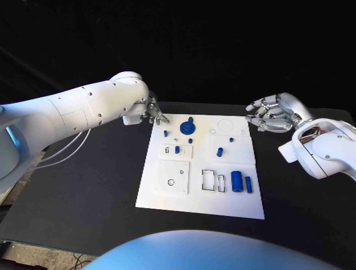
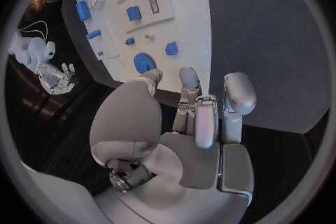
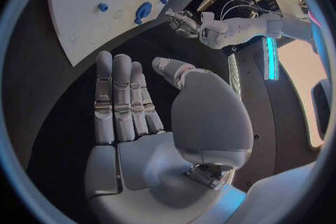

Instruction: Assemble the parts on the task board

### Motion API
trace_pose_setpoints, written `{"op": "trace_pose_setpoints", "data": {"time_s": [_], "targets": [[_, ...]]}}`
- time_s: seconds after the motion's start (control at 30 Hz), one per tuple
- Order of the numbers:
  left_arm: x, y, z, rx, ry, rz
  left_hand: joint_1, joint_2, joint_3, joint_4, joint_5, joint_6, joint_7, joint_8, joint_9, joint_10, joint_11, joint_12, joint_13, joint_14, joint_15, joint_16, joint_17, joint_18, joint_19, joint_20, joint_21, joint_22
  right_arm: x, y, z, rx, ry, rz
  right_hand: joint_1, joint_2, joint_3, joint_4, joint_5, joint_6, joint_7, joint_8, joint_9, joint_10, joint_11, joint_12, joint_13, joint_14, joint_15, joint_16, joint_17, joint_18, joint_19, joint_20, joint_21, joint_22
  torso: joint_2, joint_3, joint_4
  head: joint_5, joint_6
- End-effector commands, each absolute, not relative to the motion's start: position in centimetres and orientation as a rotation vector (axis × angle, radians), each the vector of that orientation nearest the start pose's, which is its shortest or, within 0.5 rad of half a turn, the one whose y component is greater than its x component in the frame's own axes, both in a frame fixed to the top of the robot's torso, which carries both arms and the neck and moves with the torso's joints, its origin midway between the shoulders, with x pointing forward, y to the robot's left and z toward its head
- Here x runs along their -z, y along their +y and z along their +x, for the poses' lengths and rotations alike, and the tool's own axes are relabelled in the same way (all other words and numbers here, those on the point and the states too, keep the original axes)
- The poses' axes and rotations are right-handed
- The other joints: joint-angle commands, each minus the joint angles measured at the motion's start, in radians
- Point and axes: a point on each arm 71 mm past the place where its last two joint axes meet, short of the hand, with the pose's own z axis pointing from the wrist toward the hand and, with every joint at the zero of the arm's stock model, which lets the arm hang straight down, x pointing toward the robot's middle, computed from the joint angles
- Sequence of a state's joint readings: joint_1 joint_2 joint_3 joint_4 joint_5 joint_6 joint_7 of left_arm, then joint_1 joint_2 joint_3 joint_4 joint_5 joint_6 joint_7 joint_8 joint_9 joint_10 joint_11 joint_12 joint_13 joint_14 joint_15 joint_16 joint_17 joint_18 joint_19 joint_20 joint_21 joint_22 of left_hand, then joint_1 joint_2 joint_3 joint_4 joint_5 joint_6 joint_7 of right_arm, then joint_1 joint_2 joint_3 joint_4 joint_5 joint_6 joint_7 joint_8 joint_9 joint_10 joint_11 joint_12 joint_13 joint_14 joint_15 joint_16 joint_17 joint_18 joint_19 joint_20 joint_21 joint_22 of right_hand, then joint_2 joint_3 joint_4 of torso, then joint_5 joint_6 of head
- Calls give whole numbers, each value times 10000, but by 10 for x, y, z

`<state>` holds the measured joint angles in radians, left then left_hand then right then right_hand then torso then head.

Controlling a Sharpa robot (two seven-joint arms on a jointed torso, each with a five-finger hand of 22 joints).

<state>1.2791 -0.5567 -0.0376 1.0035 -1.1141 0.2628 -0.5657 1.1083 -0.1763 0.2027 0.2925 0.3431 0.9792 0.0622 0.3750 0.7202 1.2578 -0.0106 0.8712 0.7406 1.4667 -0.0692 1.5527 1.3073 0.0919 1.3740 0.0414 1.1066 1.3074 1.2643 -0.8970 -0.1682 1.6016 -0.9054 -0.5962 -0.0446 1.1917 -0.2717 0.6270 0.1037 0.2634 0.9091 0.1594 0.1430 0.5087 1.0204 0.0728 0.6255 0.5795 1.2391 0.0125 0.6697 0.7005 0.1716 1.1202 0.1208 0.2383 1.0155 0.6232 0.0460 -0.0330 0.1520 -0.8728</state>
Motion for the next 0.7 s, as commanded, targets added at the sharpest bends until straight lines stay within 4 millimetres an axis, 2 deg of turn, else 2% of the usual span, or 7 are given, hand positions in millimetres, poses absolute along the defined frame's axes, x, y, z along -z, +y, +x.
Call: {"op": "trace_pose_setpoints", "data": {"time_s": [0.03,0.37,0.7], "targets": [[219,227,569,1686,23405,-2877,-10,123,-35,3,-54,-38,-32,-30,-9,0,-20,60,33,962,39,35,2350,-46,46,52,65,1458,187,-220,471,-8591,15982,4177,-94,-15,7,-19,25,-91,5,21,15,13,96,-341,-358,-76,41,-585,-103,96,-56,58,-307,-343,-8,-2,2,-7,2],[228,223,569,1947,23776,-3021,-11,155,-35,9,-76,-17,-37,-24,-8,11,-20,77,45,974,39,56,2390,-47,53,53,78,1462,188,-218,472,-8707,16124,4189,-147,20,49,-31,52,-124,196,70,-42,205,371,-2196,-2197,-374,383,-3073,-653,98,-411,407,-1459,-1794,-15,8,-2,20,2],[235,220,567,1882,24153,-2907,85,238,6,-14,-50,13,-54,-26,-11,9,-27,94,55,983,36,73,2422,-46,59,57,85,1465,189,-217,472,-8816,16133,4223,-137,36,63,-88,66,-109,238,90,-107,329,435,-2709,-2733,-428,464,-3624,-810,94,-483,491,-1665,-2168,-11,11,-9,21,2]]}}
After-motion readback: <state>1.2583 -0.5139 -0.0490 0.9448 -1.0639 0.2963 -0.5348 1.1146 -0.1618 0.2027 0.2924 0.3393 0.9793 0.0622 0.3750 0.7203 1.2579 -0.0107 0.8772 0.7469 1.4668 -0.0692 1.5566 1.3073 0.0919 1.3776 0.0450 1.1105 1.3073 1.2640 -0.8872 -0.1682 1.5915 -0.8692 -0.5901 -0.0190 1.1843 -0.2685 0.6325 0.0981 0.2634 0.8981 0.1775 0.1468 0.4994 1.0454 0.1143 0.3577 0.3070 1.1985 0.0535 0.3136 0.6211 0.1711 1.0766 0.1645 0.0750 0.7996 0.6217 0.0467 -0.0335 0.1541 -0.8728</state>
